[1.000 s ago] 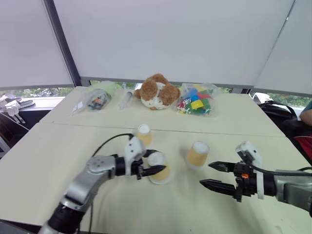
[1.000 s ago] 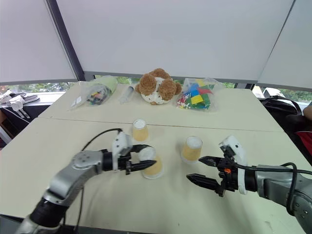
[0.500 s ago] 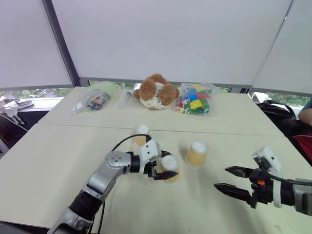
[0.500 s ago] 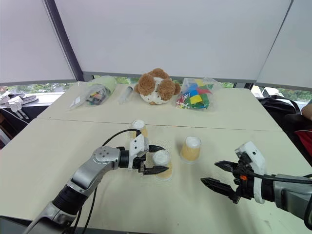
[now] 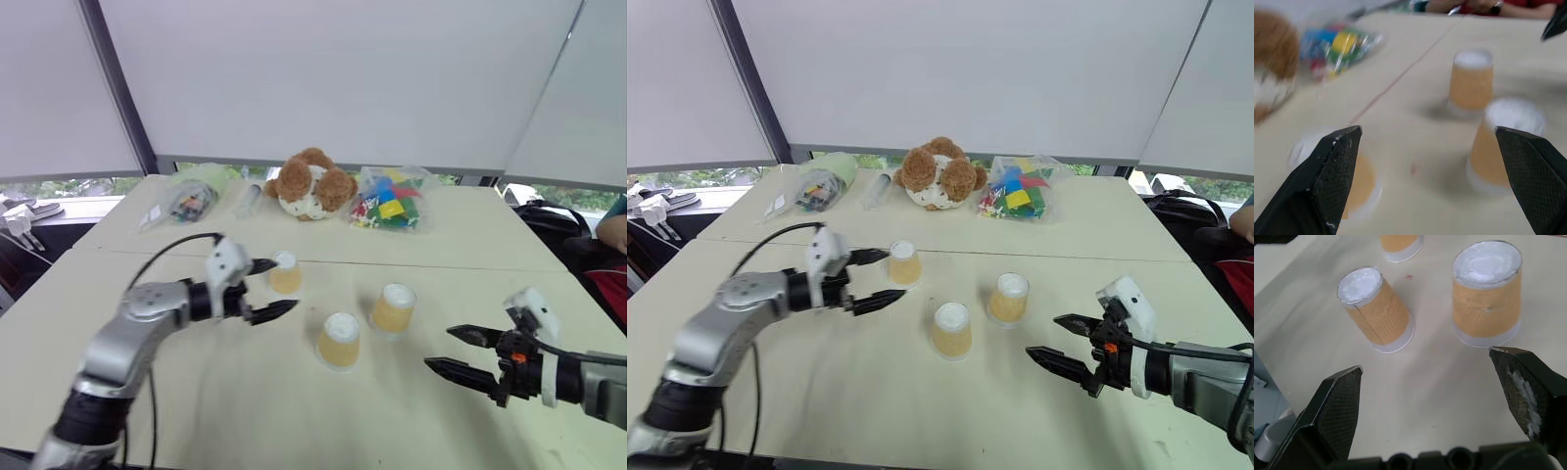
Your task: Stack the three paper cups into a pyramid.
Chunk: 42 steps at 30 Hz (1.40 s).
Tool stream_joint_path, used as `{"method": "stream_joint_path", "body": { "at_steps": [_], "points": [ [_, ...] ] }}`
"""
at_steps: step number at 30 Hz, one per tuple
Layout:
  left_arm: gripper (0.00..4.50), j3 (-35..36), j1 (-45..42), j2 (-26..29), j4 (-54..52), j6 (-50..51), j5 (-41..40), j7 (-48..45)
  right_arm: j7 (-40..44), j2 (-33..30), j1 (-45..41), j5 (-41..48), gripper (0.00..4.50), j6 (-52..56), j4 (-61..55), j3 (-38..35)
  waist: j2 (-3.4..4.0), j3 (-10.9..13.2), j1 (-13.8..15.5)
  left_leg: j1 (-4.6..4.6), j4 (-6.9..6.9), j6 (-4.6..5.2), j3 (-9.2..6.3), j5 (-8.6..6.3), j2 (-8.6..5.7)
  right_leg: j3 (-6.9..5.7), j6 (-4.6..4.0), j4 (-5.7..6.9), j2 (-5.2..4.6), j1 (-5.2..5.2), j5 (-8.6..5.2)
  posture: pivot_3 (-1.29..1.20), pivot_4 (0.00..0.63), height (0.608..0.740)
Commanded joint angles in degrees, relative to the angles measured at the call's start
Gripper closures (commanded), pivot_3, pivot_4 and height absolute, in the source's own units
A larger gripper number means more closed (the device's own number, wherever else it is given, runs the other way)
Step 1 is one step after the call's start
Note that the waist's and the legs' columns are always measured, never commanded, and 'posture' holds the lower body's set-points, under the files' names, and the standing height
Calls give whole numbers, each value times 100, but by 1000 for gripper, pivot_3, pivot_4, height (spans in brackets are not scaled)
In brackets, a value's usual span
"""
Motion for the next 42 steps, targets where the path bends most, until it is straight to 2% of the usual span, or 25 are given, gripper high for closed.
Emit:
{"method": "stream_joint_path", "body": {
  "at_steps": [1,4,12,27,33,40,41,42],
  "points": [
    [19,301,-412,-90,664,-346,139,347,113,-90,-237,-109,0,-178,67,153,-2,1,59,-1,3,0,-2,0,-2,-3,0,0,-2,2,0,0,150,740],
    [19,129,-712,-331,1264,-770,356,479,135,-94,-408,-165,0,-200,146,282,-3,1,98,-7,30,2,-9,-1,-4,-9,-2,-2,-3,14,-1,0,150,740],
    [19,-445,-1302,-889,2788,-1874,823,118,129,-129,-515,-241,0,-161,121,427,-3,1,50,-16,42,16,-2,-9,-3,-6,0,-1,-2,7,0,0,150,740],
    [19,-768,-2790,-1722,5752,-3773,1682,114,-398,237,-302,19,0,-171,-227,-184,-4,2,37,-21,43,16,-3,-9,-4,-6,2,0,-1,5,1,0,150,740],
    [19,-677,-3163,-1988,6489,-4063,1752,143,-588,505,-224,186,0,-277,-160,-574,-4,2,31,-22,43,16,-2,-9,-5,-5,3,0,-1,4,1,0,150,740],
    [19,-718,-3245,-2123,6778,-4195,1830,-20,-493,520,120,272,0,-293,-180,-905,-4,1,18,-23,42,16,-3,-10,-5,-6,5,0,0,3,1,0,150,740],
    [538,-699,-3254,-2146,6798,-4230,1829,-4,-497,532,135,260,0,-305,-181,-895,-4,2,20,-23,42,16,-3,-10,-5,-6,5,1,0,3,1,0,150,740],
    [852,-677,-3262,-2166,6810,-4256,1820,8,-505,544,142,252,0,-314,-183,-880,-4,1,22,-23,42,16,-4,-10,-5,-6,5,1,0,3,1,0,150,740]
  ]
}}
